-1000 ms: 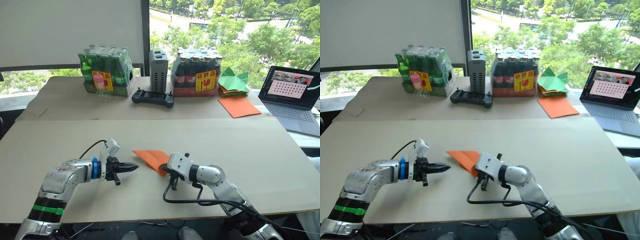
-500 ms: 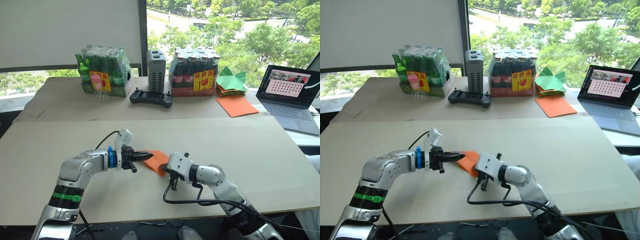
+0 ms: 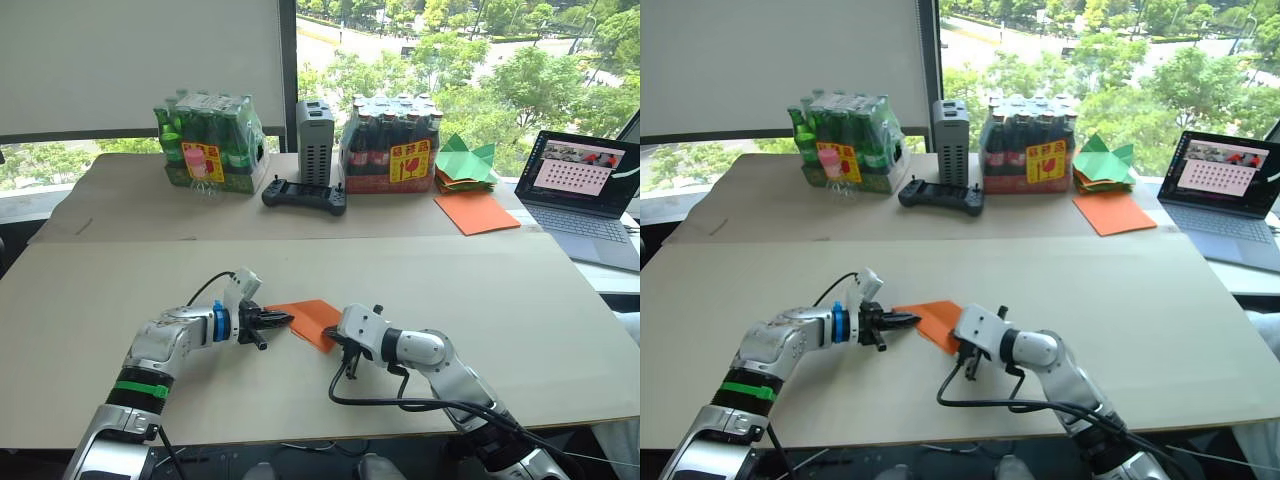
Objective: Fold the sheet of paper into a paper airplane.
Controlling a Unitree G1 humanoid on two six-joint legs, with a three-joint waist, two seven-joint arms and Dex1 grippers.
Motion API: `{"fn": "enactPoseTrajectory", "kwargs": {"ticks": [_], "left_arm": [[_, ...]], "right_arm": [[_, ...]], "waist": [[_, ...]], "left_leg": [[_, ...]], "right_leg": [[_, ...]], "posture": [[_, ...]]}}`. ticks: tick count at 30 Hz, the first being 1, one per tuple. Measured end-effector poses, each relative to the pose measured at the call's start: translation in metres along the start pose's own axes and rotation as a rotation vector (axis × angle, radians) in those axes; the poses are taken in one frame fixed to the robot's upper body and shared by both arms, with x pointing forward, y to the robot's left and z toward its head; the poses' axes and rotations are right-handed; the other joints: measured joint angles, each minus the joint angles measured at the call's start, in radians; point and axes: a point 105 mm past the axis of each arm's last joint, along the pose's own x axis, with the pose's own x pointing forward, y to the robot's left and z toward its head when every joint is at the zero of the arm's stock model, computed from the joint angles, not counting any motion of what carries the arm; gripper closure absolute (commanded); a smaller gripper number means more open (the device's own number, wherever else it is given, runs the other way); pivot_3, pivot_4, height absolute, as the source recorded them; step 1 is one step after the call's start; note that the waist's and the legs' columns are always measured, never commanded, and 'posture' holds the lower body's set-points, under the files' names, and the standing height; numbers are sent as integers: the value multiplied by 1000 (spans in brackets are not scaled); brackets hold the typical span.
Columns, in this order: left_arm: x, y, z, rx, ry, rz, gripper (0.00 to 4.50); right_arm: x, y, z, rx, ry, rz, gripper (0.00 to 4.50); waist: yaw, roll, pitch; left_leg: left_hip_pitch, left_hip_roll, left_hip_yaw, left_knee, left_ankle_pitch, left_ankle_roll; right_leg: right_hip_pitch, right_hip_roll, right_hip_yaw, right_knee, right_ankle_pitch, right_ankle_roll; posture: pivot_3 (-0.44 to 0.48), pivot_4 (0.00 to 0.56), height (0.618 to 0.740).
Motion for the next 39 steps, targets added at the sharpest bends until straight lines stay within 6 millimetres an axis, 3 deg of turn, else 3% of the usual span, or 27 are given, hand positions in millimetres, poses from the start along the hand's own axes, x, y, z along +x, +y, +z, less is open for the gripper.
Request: {"fn": "enactPoseTrajectory", "kwargs": {"ticks": [6,10,16,21,25,33,39], "left_arm": [[2,1,1,16,-9,4,4500],[2,2,1,23,-10,6,4500],[3,1,1,23,-12,6,4500],[5,0,2,21,-15,2,4500],[4,1,2,20,-15,4,4500],[4,0,2,23,-14,5,4500],[4,0,1,20,-13,7,4500]], "right_arm": [[-2,-2,1,33,-6,-3,4481],[-5,-12,15,154,-93,-51,4481],[-11,-39,34,497,-224,-195,2563],[-16,-41,27,620,-178,-224,870],[-16,-31,17,724,-148,-216,870],[-13,-15,18,846,-132,-153,870],[-14,-16,16,860,-123,-169,870]], "waist": [[0,0,0],[0,0,0],[0,0,0],[0,0,0],[0,0,0],[-1,0,0],[-2,0,0]], "left_leg": [[0,0,0,0,0,0],[0,0,0,0,0,0],[0,0,0,0,0,0],[0,0,0,0,0,0],[0,0,0,0,0,0],[0,0,0,0,0,0],[0,0,0,0,0,0]], "right_leg": [[0,0,0,0,0,0],[0,0,0,0,0,0],[0,0,0,1,0,0],[0,0,0,0,0,0],[0,0,0,0,0,0],[-1,0,0,1,0,0],[-1,0,0,0,0,0]], "posture": [[0,150,740],[0,150,740],[0,150,740],[0,150,740],[0,150,740],[0,150,740],[0,150,740]]}}
